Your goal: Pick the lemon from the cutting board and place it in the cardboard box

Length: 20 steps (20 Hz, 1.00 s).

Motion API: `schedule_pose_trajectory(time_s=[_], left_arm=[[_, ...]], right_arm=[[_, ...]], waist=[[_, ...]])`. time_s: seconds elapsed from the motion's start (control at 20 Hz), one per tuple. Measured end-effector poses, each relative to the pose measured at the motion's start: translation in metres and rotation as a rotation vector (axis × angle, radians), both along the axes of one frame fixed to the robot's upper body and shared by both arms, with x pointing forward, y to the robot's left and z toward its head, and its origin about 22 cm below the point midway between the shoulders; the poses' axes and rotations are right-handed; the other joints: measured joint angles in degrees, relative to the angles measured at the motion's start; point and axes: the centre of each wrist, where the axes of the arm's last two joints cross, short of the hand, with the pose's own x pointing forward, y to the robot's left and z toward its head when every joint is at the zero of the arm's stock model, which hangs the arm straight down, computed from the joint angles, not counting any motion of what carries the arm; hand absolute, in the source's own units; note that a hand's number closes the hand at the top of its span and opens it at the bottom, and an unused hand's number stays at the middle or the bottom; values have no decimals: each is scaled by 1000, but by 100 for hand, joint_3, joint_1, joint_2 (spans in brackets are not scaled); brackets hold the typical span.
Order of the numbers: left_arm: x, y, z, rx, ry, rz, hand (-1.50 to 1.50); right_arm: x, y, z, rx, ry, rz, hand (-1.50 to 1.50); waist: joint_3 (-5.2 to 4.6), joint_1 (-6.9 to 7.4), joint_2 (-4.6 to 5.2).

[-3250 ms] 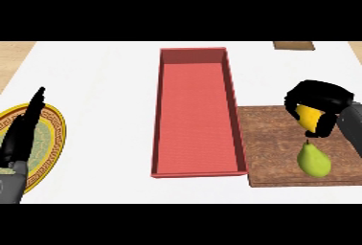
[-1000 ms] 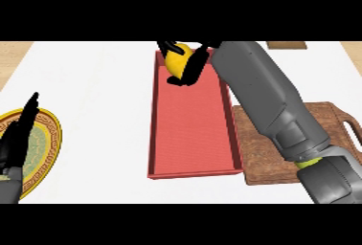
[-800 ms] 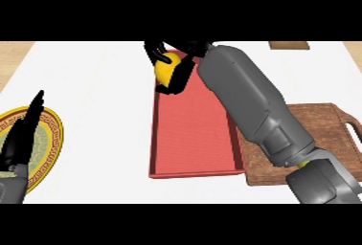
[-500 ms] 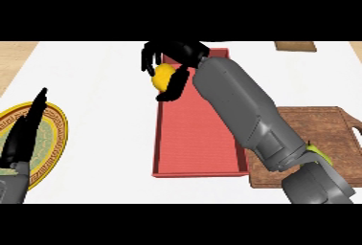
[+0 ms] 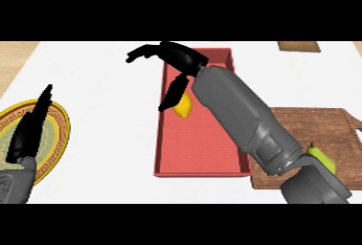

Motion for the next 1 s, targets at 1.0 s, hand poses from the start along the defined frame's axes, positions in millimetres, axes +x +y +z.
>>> schedule_pose_trajectory(time_s=[1.0], left_arm=[[-6, 4, -3, -3, -16, 3, 0]], right_arm=[[46, -135, 45, 436, 154, -174, -150]], waist=[[5, -28, 73]])
